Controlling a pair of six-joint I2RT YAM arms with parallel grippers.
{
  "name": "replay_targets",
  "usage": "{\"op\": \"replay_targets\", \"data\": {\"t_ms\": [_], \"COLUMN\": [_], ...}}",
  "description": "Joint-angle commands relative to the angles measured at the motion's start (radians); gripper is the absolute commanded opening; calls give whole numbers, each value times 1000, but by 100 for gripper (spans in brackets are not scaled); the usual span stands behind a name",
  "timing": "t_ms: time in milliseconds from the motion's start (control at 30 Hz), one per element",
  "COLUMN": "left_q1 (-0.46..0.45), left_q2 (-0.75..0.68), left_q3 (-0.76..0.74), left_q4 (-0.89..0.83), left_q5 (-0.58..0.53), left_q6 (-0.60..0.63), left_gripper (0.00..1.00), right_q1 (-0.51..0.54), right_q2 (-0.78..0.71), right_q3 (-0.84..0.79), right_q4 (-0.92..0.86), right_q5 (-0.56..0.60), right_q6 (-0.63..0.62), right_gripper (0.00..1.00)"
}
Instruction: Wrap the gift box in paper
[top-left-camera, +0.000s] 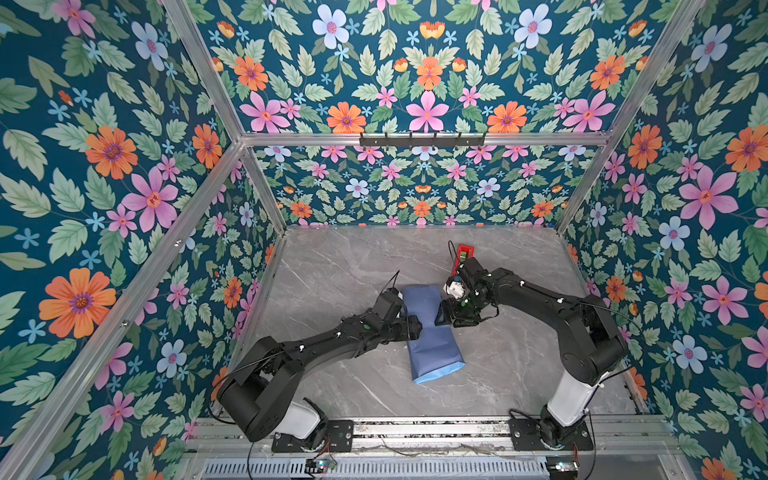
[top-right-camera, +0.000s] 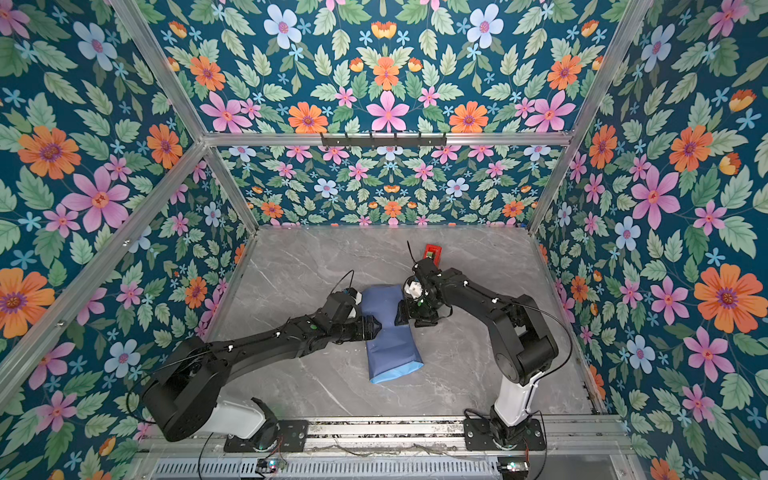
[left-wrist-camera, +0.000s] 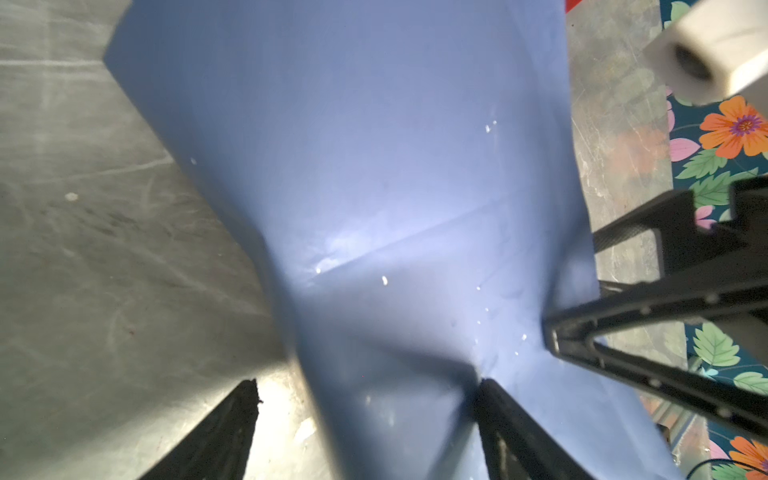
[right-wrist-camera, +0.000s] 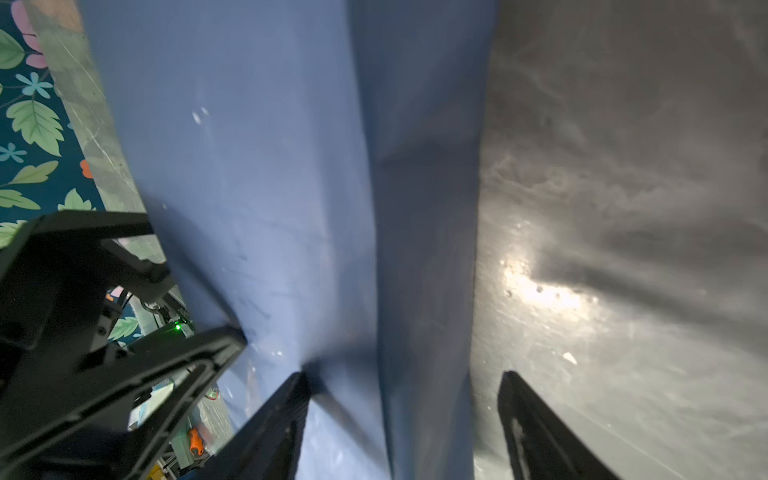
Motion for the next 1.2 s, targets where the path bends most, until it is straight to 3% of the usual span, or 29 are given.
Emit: {"op": "replay_targets", "data": {"t_ms": [0, 400, 567, 833, 1000, 1167], "left_q1": [1, 1, 0, 0, 0, 1], "left_q2": [14, 21, 27, 44, 46, 52], "left_q3": [-12, -10, -9, -7, -7, -3], "left_q4": [-164, -131, -151, -156, -156, -157], "left_q5": [-83, -53, -72, -74, -69, -66], "left_q6": [10, -7, 2, 8, 6, 7], "left_gripper": [84, 88, 87, 86, 86, 86], "right_q1": [1, -5, -23, -192, -315, -365], "right_q2": [-5, 1, -36, -97, -38, 73], "right_q3": [-15, -30, 3, 42, 75, 168], "right_q4": [-8, -9, -1, 135, 264, 313], "right_q5": [7, 24, -4, -129, -160, -170], "right_q6": [-24, -27, -7, 116, 225, 257], "right_gripper": [72, 69, 75, 76, 73, 69]}}
